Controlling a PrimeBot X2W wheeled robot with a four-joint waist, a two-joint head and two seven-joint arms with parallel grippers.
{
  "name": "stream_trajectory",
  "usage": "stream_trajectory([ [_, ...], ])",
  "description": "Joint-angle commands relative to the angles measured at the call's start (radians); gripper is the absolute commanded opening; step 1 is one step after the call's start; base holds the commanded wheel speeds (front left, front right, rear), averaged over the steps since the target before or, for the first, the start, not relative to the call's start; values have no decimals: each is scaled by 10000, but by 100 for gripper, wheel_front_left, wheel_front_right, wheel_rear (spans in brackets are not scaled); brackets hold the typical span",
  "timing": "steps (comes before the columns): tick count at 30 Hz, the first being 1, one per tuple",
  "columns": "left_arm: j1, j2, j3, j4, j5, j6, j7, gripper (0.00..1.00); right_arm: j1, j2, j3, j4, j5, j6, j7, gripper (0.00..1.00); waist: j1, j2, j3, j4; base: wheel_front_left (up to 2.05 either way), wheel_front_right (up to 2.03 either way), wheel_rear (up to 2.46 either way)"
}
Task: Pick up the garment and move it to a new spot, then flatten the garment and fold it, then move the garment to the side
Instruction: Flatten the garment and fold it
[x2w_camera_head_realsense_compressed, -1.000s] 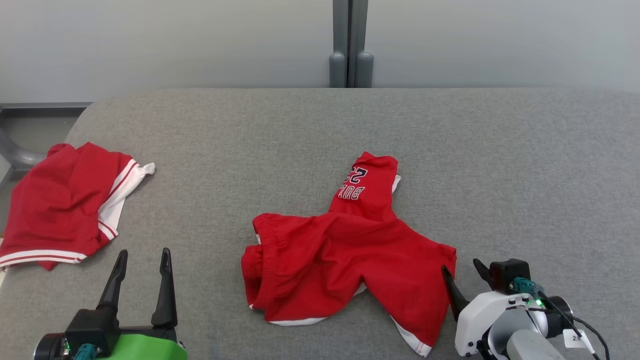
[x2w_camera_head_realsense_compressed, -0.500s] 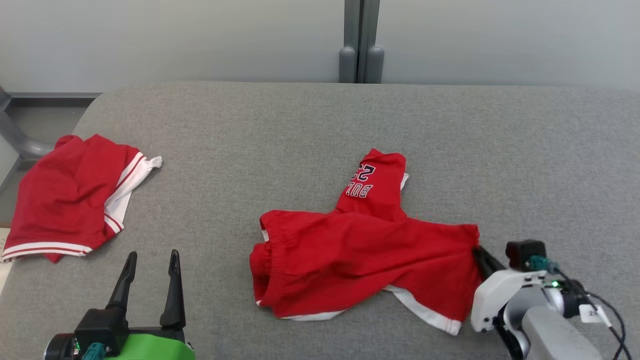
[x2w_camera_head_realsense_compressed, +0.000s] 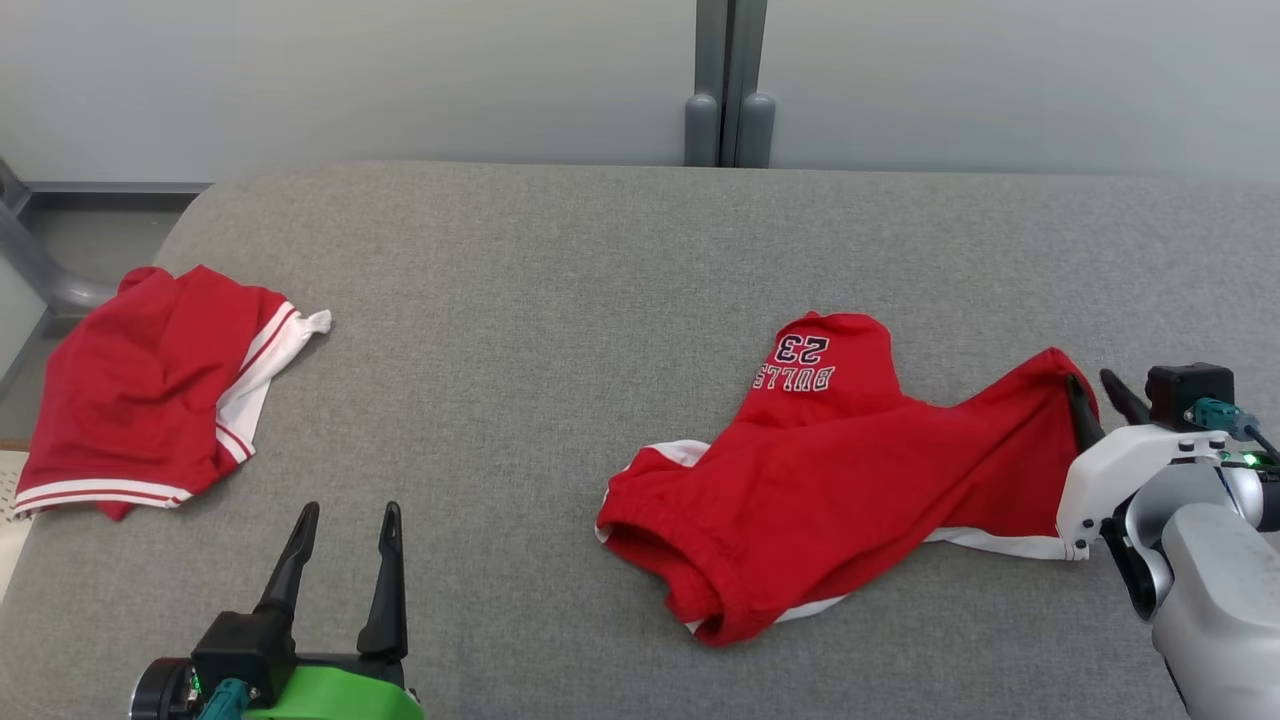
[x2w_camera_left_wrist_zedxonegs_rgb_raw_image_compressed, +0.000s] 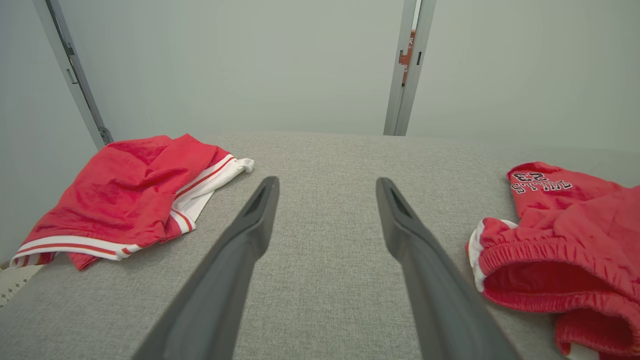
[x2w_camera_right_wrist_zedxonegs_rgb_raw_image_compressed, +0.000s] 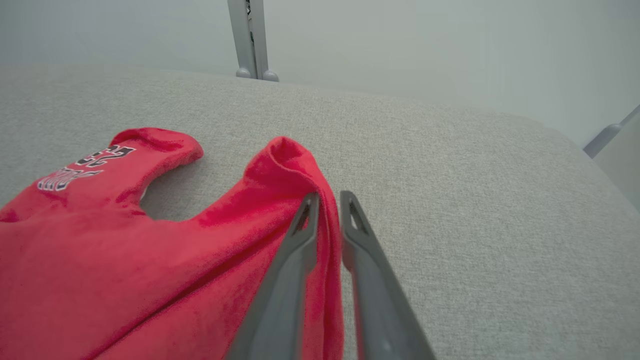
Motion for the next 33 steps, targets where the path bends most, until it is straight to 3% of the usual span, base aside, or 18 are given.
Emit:
stream_trajectory([
  [1, -126, 1, 9, 50, -132, -20, -6, 100, -85, -17, -27, -45, 25, -13, -214, 100, 0, -1, -87, -52, 0, 0, 0],
  [8, 69, -3, 33, 46, -70, -20, -6, 100, 541, 231, -42, -986, -190, -13, -596, 100, 0, -1, -413, -343, 0, 0, 0],
  [16, 177, -3, 10, -42, -43, -21, -6, 100, 2465, 796, -395, -4296, -523, -13, -605, 100, 0, -1, -436, -725, 0, 0, 0],
  [21, 163, -4, -169, -3, -30, -21, -6, 100, 3673, 1235, -650, -5762, -640, -13, -606, 100, 0, -1, -390, -859, 0, 0, 0],
  [26, 125, 35, -732, 105, -34, -21, -6, 100, 4620, 1606, -817, -6894, -777, -12, -607, 100, 0, -1, -343, -968, 0, 0, 0],
  [33, -37, 181, -2099, 456, -256, -22, -6, 100, 5053, 1861, -764, -7352, -858, -12, -601, 100, 0, -1, -289, -1142, 0, 0, 0],
])
